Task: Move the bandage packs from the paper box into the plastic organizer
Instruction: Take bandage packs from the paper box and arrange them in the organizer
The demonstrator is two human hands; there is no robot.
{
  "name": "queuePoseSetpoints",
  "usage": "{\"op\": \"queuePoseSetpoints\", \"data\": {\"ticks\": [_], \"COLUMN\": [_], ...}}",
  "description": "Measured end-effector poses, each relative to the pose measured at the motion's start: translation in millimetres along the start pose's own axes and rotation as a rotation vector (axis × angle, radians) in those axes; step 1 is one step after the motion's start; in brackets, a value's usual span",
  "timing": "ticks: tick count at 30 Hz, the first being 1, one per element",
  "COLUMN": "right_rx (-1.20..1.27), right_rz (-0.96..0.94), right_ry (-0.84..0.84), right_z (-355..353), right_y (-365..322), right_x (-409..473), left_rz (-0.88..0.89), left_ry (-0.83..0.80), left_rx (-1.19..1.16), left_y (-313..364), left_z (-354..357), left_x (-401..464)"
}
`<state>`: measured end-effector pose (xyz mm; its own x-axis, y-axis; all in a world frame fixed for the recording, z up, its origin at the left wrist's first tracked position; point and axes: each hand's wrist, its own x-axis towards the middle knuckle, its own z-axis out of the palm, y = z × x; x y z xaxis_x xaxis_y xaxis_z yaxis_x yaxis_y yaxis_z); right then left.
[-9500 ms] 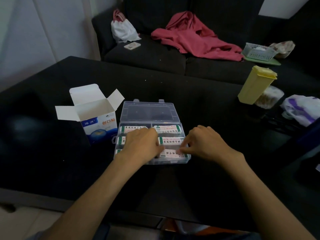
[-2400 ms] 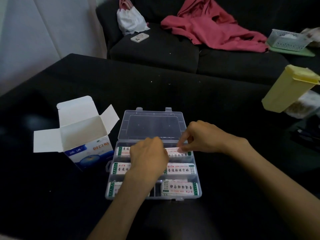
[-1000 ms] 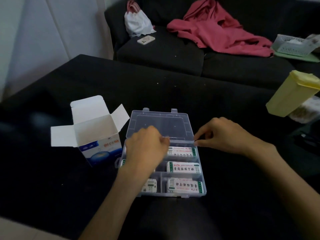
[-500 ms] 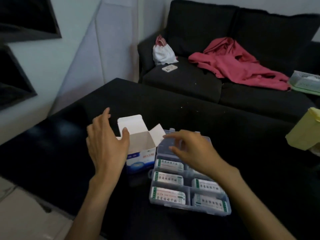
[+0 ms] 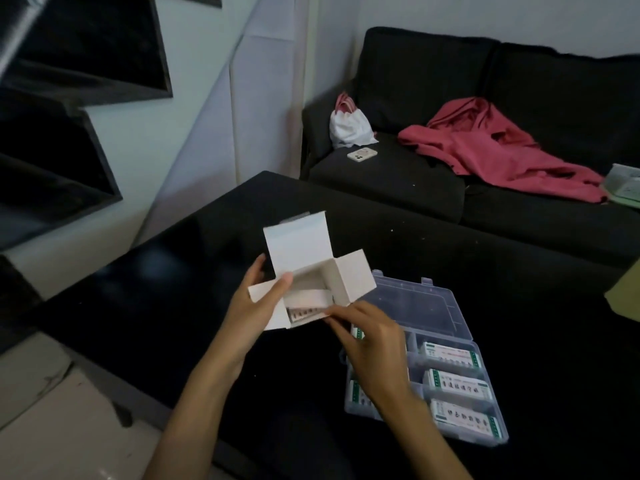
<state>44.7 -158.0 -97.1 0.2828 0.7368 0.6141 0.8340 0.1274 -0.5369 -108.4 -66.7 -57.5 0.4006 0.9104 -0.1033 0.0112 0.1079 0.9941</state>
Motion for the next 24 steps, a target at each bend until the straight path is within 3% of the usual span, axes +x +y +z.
{"op": "queuePoseSetpoints", "data": {"ticks": [2, 5, 11, 15, 20, 24], "right_rx": [0.024, 0.053, 0.121, 0.067, -0.049, -0.023], "right_rz": [-0.008, 0.021, 0.121, 0.098, 0.099, 0.041], "right_ry": [0.077, 0.092, 0.092, 0.143, -0.004, -0.261], "right_z": [2, 7, -6, -16, -13, -10], "right_y": [-6, -11, -23, -27, -17, -25], "right_x": [5, 11, 22, 26, 18, 20], "left_rz": [-0.095, -0.101, -0.041, -0.094, -0.099, -0.083], "left_ry": [-0.047, -0.098, 0.134, 0.14, 0.11, 0.067], "left_rx": [-0.105, -0.171, -0.172, -0.066, -0.025, 0.012], "left_y": [2, 9, 12, 4, 3, 7], "left_z": [-3, -4, -1, 2, 8, 12], "left_x": [2, 1, 14, 18, 13, 13]}}
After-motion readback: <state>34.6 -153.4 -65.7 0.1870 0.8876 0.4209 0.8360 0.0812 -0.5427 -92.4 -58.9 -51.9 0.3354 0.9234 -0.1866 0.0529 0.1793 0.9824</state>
